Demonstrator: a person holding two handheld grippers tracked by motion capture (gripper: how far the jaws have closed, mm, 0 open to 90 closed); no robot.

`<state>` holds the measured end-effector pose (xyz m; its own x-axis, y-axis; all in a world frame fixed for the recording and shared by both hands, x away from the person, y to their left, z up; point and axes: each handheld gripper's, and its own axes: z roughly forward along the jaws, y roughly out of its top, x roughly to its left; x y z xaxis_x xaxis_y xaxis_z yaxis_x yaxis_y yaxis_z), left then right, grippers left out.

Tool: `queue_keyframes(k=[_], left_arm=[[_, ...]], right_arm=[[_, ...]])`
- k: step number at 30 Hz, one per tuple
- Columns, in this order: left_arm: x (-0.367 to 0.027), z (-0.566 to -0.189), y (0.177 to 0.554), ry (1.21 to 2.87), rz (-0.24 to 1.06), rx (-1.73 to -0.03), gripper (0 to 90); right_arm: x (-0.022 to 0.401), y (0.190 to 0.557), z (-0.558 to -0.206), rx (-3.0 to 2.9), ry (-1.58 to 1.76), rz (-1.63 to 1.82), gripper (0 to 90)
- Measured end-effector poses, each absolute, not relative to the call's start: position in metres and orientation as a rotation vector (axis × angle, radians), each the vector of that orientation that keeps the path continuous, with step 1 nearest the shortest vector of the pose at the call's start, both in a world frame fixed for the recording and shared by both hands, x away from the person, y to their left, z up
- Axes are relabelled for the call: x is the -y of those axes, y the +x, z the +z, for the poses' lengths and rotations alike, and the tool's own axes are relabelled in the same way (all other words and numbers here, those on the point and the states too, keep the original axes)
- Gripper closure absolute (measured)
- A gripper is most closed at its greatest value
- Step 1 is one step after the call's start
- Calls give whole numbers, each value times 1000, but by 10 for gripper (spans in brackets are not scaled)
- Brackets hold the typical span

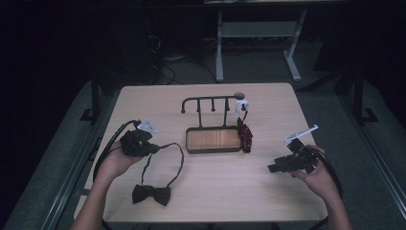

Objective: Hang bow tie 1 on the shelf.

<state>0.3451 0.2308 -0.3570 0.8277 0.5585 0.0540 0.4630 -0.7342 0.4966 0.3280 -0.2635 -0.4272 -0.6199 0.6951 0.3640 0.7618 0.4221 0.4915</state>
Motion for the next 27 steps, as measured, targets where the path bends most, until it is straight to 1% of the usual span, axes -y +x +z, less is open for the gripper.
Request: queue_keyframes(k=[13, 27], left_arm=[[-224, -329, 341, 2519, 268, -677, 897], [-220, -311, 339, 2533, 287, -647, 897]], right_arm=[[263, 327, -426, 2563, -1311, -977, 463], [263, 327, -423, 2563, -1314, -991, 463]])
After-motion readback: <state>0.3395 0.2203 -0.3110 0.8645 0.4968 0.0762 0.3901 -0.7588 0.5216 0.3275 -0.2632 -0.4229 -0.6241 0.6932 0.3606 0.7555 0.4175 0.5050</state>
